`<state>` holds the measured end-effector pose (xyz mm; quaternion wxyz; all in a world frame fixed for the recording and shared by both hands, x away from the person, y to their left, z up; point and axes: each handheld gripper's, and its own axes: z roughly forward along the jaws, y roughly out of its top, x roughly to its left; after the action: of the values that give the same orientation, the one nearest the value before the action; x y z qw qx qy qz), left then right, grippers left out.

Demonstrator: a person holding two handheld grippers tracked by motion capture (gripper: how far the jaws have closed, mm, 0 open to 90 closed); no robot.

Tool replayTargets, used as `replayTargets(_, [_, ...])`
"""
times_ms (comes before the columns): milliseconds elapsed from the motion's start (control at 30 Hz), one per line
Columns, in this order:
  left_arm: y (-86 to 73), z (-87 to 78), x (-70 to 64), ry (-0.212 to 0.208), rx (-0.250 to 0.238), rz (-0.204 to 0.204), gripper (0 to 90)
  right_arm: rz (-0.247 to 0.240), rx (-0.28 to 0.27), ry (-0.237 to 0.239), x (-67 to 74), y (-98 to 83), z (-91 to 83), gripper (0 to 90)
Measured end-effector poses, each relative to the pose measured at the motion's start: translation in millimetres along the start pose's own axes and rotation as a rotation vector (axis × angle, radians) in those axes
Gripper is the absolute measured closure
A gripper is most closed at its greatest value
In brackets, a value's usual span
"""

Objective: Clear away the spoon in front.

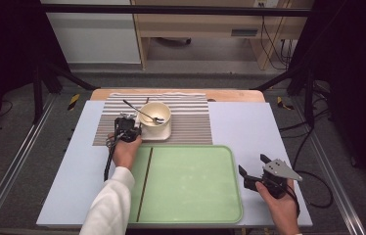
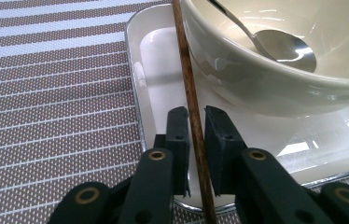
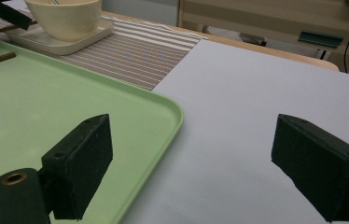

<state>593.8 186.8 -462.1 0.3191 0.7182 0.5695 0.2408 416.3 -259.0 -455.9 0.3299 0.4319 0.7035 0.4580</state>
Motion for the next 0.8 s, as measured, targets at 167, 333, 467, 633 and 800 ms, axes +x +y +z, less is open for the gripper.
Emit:
replayTargets(167, [0.0,0.1,-1.2,0.008,-0.001,-0.011,84.9,-0.002,0.0,0.0,-0.2,-0.2,0.2,12.5])
replayTargets(333, [0.2,-0.7,-0.6,0.014,-0.009,-0.031,85.3,0.0,0.001,0.002,0.1,-0.4,0.6,12.6])
replayTargets(467, [1.2,-6.9,3.0,0.026,-0.037,-0.09,85.4,-0.002,0.002,0.002,0.1,-0.4,0.7,12.5])
replayTargets(633, [0.6,-14.5,10.7,-0.003,-0.065,-0.217,85.4,0.001,0.004,0.004,0.4,-0.4,0.9,12.5])
replayTargets(800, [0.5,-18.6,11.8,-0.012,-0.072,-0.237,85.4,-0.002,0.003,0.005,1.0,-0.1,0.7,12.5])
